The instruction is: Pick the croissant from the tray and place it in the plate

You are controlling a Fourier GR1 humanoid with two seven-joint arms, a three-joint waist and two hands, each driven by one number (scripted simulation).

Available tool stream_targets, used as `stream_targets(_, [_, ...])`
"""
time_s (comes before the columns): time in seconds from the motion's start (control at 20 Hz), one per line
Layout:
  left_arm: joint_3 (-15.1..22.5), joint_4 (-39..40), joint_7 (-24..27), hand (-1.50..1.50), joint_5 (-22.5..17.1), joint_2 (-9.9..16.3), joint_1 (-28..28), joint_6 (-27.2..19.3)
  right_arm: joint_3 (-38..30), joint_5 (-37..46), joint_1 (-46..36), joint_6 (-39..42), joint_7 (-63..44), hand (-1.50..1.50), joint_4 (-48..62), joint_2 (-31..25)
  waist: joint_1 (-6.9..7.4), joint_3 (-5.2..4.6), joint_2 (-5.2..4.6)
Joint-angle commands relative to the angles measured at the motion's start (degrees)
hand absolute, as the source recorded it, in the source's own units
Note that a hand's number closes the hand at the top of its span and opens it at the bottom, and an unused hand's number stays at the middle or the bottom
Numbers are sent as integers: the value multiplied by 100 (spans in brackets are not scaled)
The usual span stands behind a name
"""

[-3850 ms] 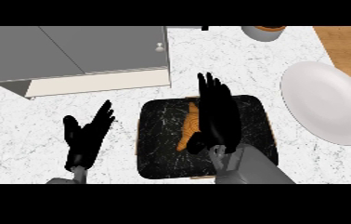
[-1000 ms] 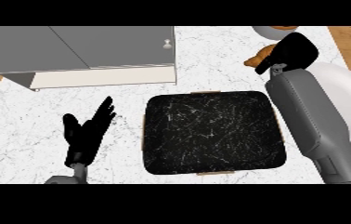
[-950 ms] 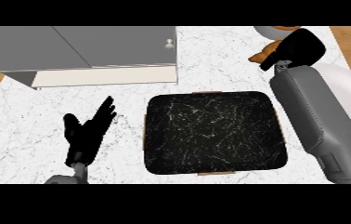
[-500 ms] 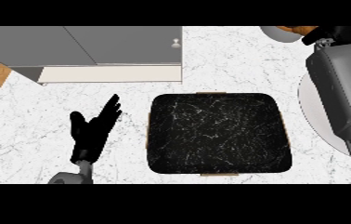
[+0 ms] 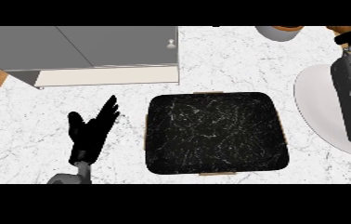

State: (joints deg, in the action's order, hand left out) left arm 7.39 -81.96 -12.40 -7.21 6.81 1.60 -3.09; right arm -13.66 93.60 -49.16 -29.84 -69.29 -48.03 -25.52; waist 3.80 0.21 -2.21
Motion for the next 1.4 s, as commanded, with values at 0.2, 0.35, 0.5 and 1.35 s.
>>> stream_targets(0.2, [-42, 85, 110, 0, -44, -65, -116, -13, -1174, 1352, 746, -1302, -1585, 150, -249, 112, -201, -3, 49])
stream_targets(0.35, [-171, 78, 115, 0, -54, 80, -104, 7, -1674, 1705, 1103, -1612, -1586, 150, -459, 386, -215, 1, 67])
stream_targets(0.5, [-112, 96, 23, 0, 45, -60, 7, -183, -2056, 1982, 1364, -1918, -1585, 150, -629, 565, -279, 1, 105])
stream_targets(1.35, [-126, 143, 98, 0, -42, -32, -130, 24, -4236, -331, 1486, -3378, 514, -150, 1222, 707, -226, 13, 141])
